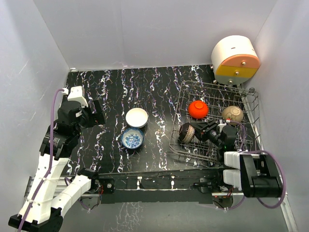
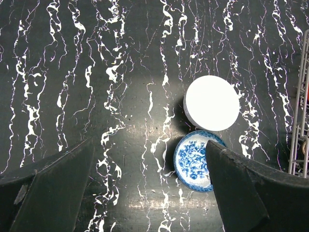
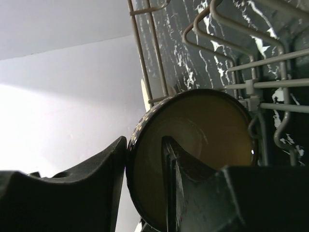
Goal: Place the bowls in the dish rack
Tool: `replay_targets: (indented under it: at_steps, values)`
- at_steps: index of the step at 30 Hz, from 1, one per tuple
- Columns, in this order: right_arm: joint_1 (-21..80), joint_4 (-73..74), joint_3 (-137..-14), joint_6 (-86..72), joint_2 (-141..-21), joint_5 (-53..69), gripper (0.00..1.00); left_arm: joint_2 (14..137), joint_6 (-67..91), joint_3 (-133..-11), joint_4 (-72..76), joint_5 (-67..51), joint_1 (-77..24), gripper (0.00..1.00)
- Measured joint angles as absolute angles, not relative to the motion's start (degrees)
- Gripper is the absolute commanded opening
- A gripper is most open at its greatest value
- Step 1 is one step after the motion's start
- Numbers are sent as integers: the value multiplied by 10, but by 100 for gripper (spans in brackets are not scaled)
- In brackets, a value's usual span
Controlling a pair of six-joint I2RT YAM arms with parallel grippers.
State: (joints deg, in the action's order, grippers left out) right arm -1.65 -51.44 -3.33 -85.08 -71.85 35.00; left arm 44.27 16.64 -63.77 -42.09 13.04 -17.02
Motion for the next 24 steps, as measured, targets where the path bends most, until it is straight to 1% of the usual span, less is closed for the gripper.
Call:
replay_targets:
  at_steps: [4,8,16,21,24]
  values:
    - [-22,-397,-48,-810,-649,325,38,443,165,-637,-421,131,-170,97]
    - [-32,-336,-55,-789,-616,312,38,443,165,-637,-420,130,-170,97]
    - [-52,-269,-60,-760,-581,287,41,443,165,-637,-420,130,-170,97]
    - [-57,-189,-90,-715,-568,271,46,441,165,-637,-420,130,-170,97]
    - [-57,-133,-114,-677,-565,258,46,440,165,-637,-420,129,-170,97]
